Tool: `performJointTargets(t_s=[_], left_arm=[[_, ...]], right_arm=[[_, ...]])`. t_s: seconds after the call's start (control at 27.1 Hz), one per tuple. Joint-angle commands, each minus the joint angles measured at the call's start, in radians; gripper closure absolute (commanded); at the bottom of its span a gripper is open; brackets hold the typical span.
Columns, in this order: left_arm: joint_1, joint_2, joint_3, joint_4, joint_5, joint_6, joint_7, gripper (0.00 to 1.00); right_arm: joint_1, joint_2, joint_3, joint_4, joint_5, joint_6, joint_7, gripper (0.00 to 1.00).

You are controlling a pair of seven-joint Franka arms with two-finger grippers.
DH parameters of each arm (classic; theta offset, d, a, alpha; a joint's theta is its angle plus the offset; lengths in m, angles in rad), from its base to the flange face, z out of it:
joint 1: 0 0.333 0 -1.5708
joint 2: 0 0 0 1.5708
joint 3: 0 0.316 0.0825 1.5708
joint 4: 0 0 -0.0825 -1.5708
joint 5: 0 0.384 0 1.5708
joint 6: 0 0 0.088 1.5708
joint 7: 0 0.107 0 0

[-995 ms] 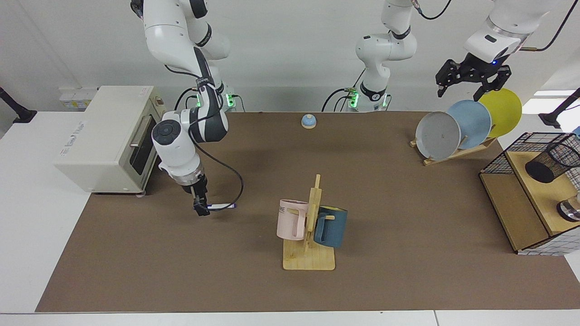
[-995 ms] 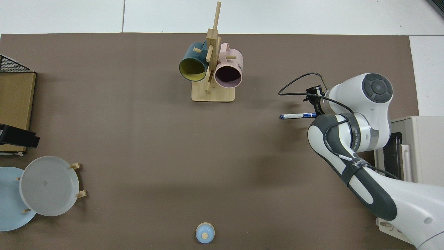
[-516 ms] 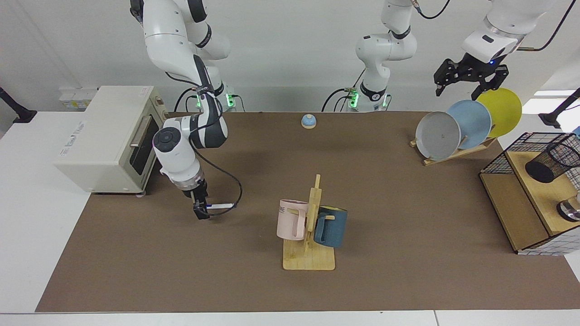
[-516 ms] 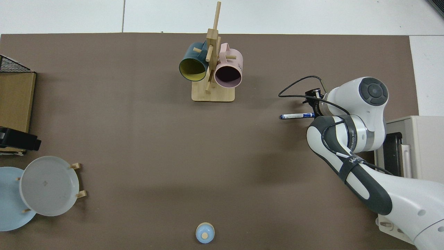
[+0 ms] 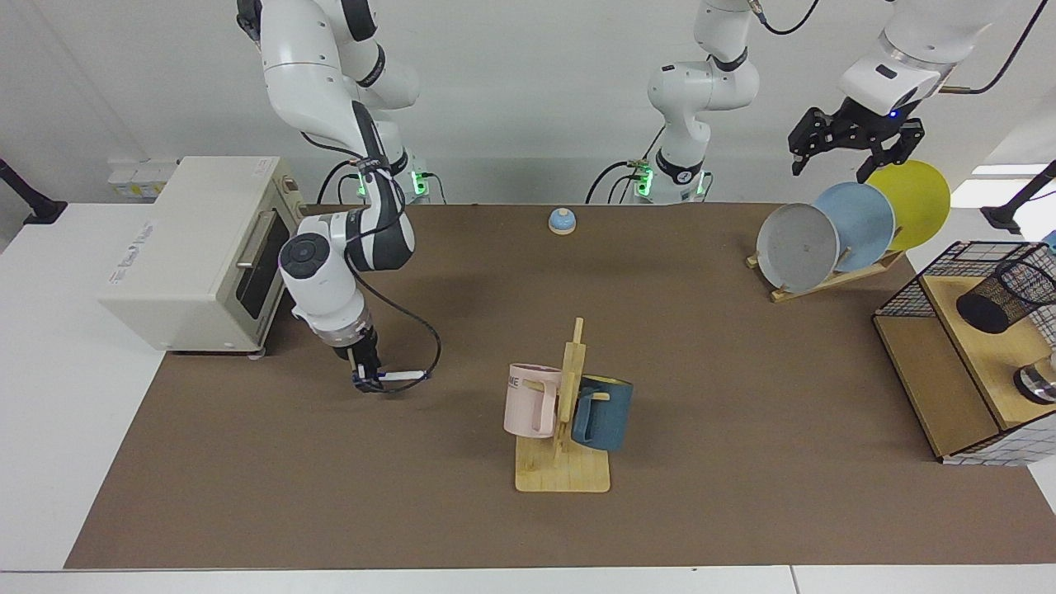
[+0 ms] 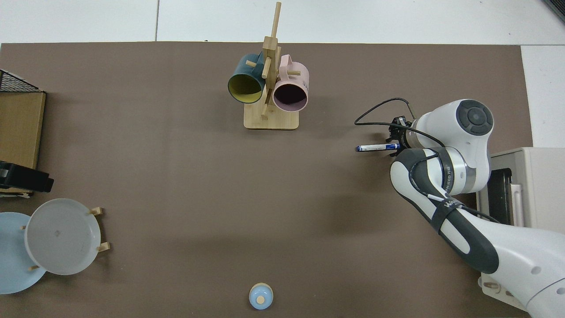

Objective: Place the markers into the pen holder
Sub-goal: 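Lift the marker with the right gripper and carry it toward the middle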

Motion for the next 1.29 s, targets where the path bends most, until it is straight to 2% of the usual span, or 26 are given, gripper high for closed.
performJointTargets(t_s=[0.0, 0.15, 0.41, 0.77, 1.07, 1.25], left_arm=[[0.001, -0.026, -0.012, -0.027, 0.005, 0.0, -0.006, 0.0], [0.001, -0.026, -0.014, -0.027, 0.003, 0.0, -0.006, 0.0], [-0.002, -0.024, -0.015, -0.027, 0.003, 0.003, -0.003, 0.0], [-0.002, -0.024, -0.015, -0.026, 0.003, 0.003, -0.006, 0.0], [-0.003, -0.024, -0.015, -0.026, 0.003, -0.003, -0.006, 0.0], [-0.002, -0.024, -0.017, -0.026, 0.003, -0.003, 0.003, 0.0]], right_arm=[[-0.021, -0.011, 0.014, -0.021, 0.012, 0.022, 0.014, 0.92], [-0.024, -0.021, 0.014, -0.018, 0.012, 0.022, 0.01, 1.0], [-0.034, -0.084, 0.014, -0.01, 0.012, -0.04, 0.008, 1.0], [-0.023, -0.247, 0.014, 0.064, 0.01, -0.307, 0.004, 1.0], [-0.009, -0.408, 0.018, 0.074, 0.012, -0.473, -0.032, 1.0], [0.031, -0.448, 0.02, 0.108, 0.016, -0.576, -0.012, 1.0]])
